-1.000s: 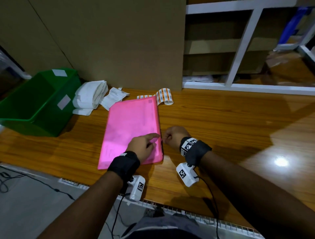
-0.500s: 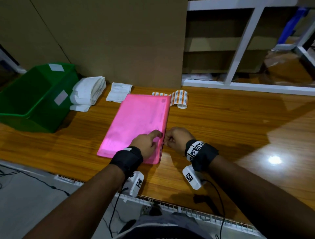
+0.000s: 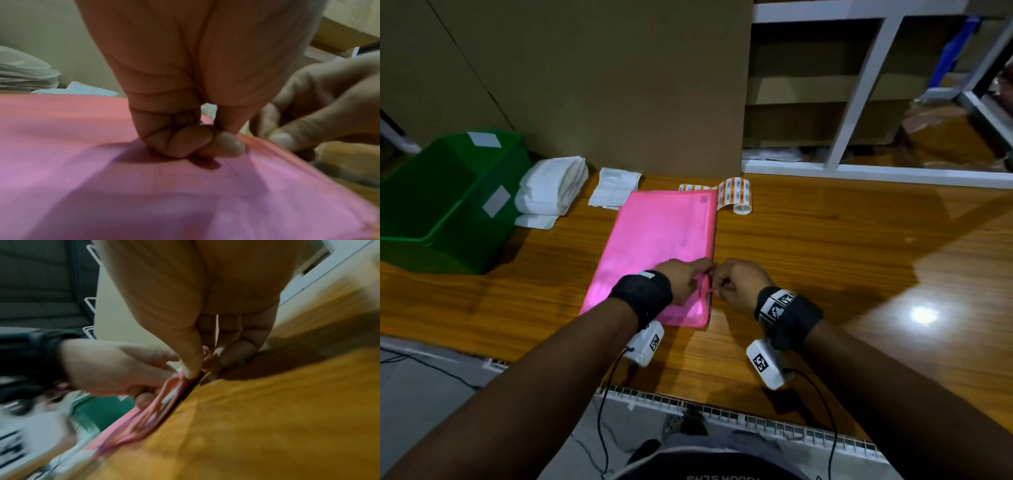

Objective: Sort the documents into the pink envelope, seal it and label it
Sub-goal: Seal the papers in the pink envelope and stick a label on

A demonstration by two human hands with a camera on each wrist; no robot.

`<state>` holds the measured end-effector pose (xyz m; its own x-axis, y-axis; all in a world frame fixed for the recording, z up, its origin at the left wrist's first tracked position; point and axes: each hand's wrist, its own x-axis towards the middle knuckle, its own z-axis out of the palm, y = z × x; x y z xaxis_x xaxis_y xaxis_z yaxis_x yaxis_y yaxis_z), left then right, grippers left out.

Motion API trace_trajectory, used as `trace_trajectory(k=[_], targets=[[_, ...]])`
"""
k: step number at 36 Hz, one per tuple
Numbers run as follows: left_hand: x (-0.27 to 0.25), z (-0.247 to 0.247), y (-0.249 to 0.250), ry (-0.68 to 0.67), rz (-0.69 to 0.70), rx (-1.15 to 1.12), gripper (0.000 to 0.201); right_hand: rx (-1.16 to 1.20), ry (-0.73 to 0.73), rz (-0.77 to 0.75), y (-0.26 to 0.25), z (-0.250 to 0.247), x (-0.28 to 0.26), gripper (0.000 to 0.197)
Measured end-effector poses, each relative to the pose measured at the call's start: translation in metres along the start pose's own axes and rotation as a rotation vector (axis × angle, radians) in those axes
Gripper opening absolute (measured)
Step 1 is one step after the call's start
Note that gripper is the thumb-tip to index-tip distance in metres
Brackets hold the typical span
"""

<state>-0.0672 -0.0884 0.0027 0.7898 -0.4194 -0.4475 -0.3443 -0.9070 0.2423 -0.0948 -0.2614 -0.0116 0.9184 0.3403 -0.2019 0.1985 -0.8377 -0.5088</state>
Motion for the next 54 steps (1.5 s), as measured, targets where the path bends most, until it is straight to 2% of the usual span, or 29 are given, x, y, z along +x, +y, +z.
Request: trace_trajectory(k=[7, 11, 13, 16, 19, 22, 25, 27, 29, 31, 35, 40, 46, 48, 51, 54], targets=[[0.005, 0.000, 0.001, 0.031, 0.009, -0.050, 0.035, 0.041, 0.018, -0.084, 0.002, 0.025, -0.035, 0.004], [0.002, -0.001, 0.004, 0.047, 0.012, -0.063, 0.030, 0.158, 0.107, -0.042, 0.003, 0.042, -0.053, 0.020], [0.001, 0.001, 0.005, 0.058, 0.020, -0.062, 0.028, 0.216, 0.119, -0.028, 0.004, 0.043, -0.055, 0.019], [0.000, 0.005, 0.001, 0.103, 0.031, -0.074, 0.036, 0.273, 0.135, -0.039, 0.002, 0.041, -0.057, 0.006], [-0.004, 0.007, -0.007, 0.116, 0.036, -0.199, 0.055, 0.313, 0.173, -0.015, 0.002, 0.038, -0.055, 0.015], [-0.007, 0.007, -0.020, 0.196, -0.010, -0.337, 0.067, 0.248, 0.195, 0.023, 0.000, 0.028, -0.045, 0.026], [-0.007, 0.008, -0.039, 0.324, -0.036, -0.150, 0.058, 0.150, 0.194, 0.033, -0.004, 0.015, -0.026, 0.038], [-0.007, 0.008, -0.054, 0.366, -0.114, -0.046, 0.058, 0.061, 0.153, 0.030, -0.005, 0.012, -0.007, 0.051], [-0.011, 0.004, -0.067, 0.368, -0.226, 0.008, 0.058, -0.019, 0.094, 0.048, -0.007, 0.011, 0.014, 0.065], [-0.014, 0.000, -0.076, 0.337, -0.272, 0.027, 0.054, -0.104, 0.044, 0.065, -0.012, 0.010, 0.032, 0.072], [-0.019, 0.004, -0.090, 0.295, -0.210, 0.007, 0.053, -0.251, -0.073, 0.105, -0.023, 0.007, 0.058, 0.074], [-0.017, -0.004, -0.102, 0.288, -0.173, -0.019, 0.058, -0.370, -0.142, 0.215, -0.024, 0.000, 0.079, 0.078], [-0.007, -0.024, -0.123, 0.279, -0.208, -0.135, 0.055, -0.387, -0.105, 0.198, -0.025, 0.005, 0.072, 0.076], [-0.006, -0.026, -0.126, 0.266, -0.179, -0.161, 0.059, -0.389, -0.062, 0.183, -0.022, 0.011, 0.064, 0.079], [-0.009, -0.024, -0.122, 0.248, -0.093, -0.124, 0.054, -0.356, -0.007, 0.118, -0.017, 0.019, 0.045, 0.071], [-0.015, -0.016, -0.119, 0.255, -0.050, -0.076, 0.053, -0.348, -0.032, 0.096, -0.015, 0.028, 0.026, 0.080]])
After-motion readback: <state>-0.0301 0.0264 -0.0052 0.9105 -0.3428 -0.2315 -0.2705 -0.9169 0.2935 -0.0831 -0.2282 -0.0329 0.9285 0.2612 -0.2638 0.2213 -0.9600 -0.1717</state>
